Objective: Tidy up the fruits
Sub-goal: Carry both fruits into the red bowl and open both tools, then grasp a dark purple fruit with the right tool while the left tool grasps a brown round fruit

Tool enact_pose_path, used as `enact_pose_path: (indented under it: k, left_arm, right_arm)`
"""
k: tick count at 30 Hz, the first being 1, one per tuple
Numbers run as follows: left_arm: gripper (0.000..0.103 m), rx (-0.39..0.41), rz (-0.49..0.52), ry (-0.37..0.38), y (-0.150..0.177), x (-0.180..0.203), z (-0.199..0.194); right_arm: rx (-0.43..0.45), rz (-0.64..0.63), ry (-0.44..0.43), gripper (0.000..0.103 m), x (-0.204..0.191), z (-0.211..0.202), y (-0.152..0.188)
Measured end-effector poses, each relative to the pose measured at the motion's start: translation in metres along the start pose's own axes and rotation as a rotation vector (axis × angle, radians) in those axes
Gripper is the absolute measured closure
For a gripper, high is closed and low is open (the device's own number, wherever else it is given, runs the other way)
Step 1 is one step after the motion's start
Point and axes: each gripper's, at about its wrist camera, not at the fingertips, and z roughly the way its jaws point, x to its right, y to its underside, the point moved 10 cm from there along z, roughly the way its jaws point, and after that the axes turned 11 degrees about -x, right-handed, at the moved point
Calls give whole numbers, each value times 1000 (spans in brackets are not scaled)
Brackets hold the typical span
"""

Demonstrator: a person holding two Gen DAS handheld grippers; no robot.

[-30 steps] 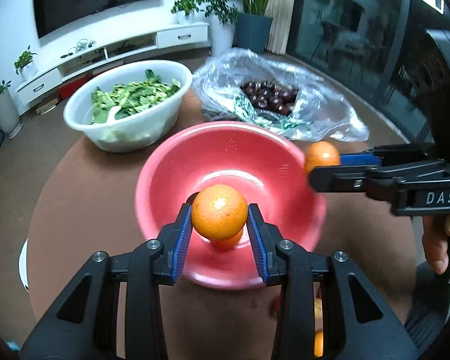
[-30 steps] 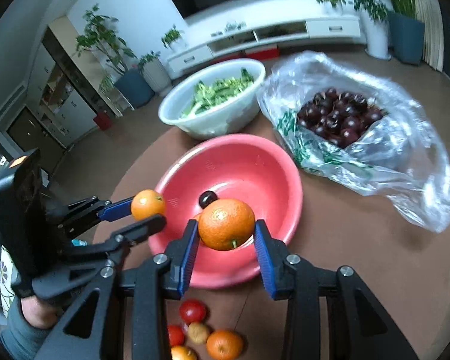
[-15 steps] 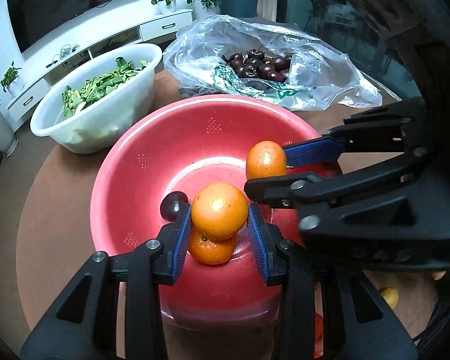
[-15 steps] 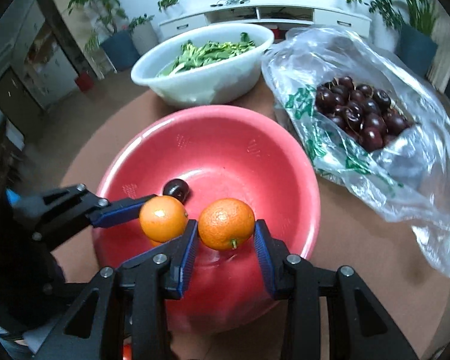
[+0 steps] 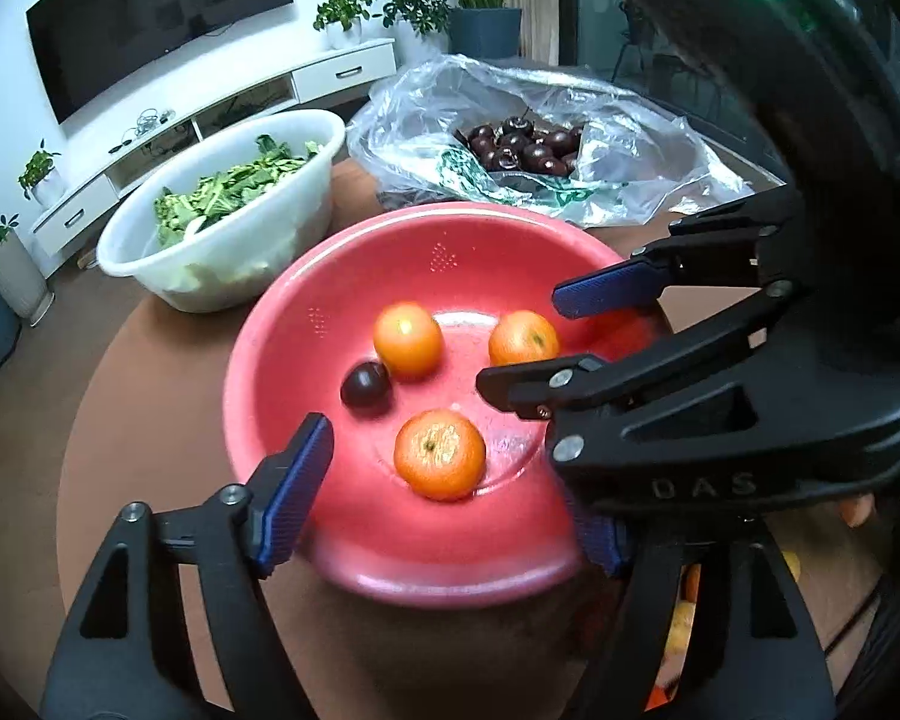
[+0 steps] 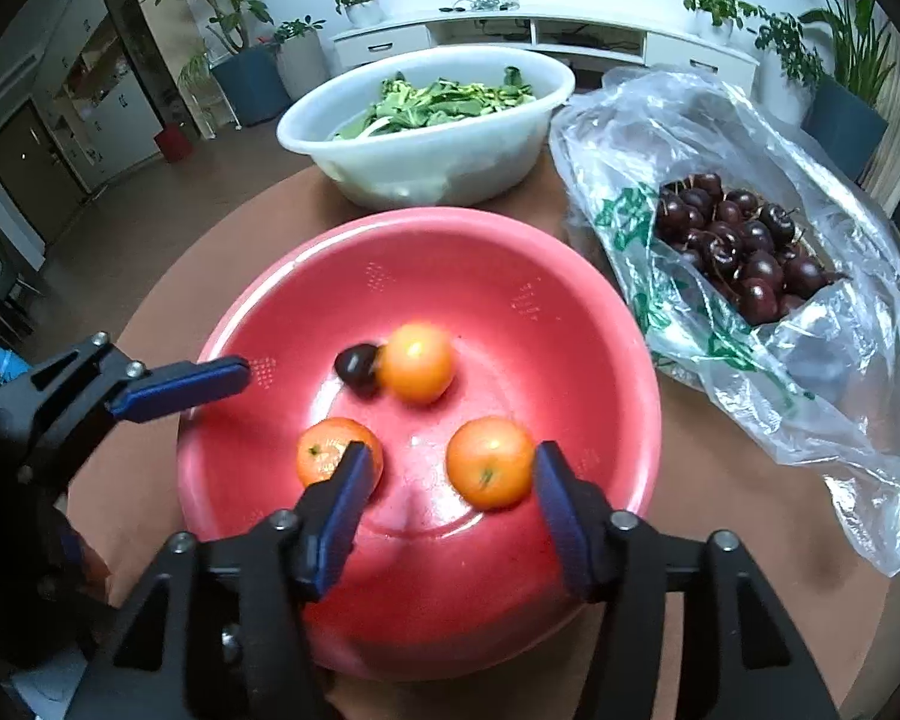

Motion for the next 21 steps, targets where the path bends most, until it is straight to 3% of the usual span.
enact_pose_path:
  k: [4,10,12,16,21]
  left_arm:
    - [31,18,-29,-10,18,-7,-20]
    - [16,82,-152,17,59,-22,-61]
    - [15,98,-209,24,78,-27,-74]
    - [3,118,-338,49,114,-34,-90]
    - [3,126,-420,43,155,-31,-104]
  right_arm:
    - [22,-21,29,41,-6,-11,6]
    - [124,-127,135,40,-30,-51,28]
    - [150,-152,168,37,-39,-62,38]
    - [183,-149,216,30,-51,-81,59]
    - [193,-118,244,25,-60,-98,78]
